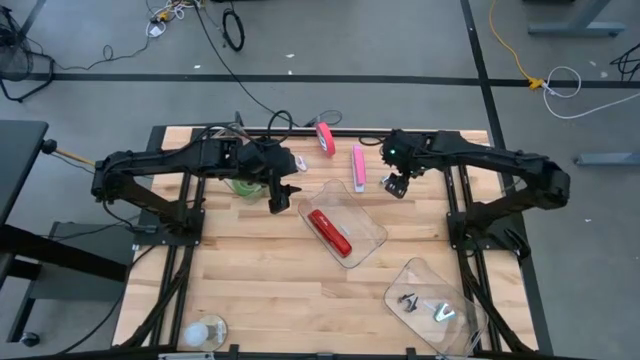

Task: Pick and place Stapler, Stapler remover, tape
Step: Put the purple staple remover into the bottom transparent bin

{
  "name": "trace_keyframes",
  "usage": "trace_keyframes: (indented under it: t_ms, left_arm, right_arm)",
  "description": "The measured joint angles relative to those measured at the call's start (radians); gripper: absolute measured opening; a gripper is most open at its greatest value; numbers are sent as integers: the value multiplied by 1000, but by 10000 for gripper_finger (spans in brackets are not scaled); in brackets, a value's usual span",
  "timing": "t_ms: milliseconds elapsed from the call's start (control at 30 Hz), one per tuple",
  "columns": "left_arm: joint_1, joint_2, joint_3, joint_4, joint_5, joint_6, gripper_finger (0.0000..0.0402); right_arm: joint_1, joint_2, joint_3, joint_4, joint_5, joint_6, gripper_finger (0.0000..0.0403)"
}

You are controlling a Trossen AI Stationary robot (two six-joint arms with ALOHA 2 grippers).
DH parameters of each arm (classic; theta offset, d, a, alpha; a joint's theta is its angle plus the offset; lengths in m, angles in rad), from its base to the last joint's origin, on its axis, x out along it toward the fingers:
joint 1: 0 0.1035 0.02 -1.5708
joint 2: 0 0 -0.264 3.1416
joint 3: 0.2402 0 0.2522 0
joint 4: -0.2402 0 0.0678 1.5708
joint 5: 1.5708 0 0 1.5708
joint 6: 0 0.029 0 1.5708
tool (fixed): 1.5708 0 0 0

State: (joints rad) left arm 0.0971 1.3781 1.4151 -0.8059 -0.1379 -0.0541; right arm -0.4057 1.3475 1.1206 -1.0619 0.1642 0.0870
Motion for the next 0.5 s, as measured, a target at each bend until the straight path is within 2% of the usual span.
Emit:
trace_keyframes:
  t_ms: [367, 500]
  left_arm:
    - [0, 0, 0, 0, 0, -4, 243]
    - [3, 0, 0, 0, 0, 56, 243]
  right_arm:
    - [0, 64, 0, 15, -25, 9, 268]
    - [0, 62, 0, -9, -32, 53, 268]
